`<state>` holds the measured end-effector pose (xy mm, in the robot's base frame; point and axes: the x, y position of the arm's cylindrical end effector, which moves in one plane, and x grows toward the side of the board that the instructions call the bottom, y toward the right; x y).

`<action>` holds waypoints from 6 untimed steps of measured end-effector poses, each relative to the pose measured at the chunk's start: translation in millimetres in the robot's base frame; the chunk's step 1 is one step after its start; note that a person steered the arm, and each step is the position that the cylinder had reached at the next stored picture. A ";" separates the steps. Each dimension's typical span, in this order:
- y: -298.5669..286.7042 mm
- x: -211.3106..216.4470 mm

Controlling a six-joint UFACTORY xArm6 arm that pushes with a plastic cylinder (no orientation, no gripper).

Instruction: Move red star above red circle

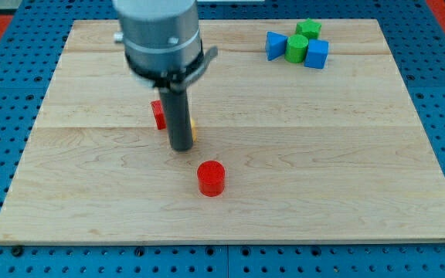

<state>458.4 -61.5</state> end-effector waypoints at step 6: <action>33.2 30.5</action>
